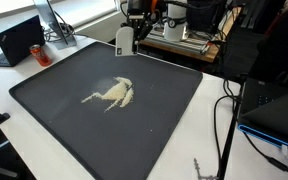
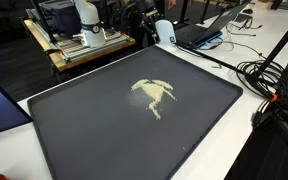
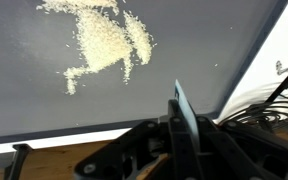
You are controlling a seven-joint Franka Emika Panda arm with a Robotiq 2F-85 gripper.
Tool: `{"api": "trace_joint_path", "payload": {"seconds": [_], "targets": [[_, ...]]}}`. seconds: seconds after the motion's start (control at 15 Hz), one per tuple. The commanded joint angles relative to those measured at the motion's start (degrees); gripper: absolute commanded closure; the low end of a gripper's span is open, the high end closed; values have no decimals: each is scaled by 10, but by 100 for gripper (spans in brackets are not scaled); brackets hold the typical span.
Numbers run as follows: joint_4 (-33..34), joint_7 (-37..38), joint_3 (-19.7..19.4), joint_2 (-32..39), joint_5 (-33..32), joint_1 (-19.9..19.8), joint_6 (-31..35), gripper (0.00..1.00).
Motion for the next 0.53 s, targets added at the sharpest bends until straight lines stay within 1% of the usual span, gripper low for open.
{"api": "trace_joint_path", "payload": {"seconds": [0.0,0.13,0.2,0.27,0.33,0.47], "targets": [[-60,43,-2,-45,-14,-31,6,99],[-78,71,8,-47,-36,-65,8,99],[-92,124,-53,-47,-103,-24,22,99],[-59,55,-14,-27,-36,-43,4,99],[-64,67,-22,-26,-49,-43,6,96],[-63,64,-19,-25,-47,-43,6,96]]}}
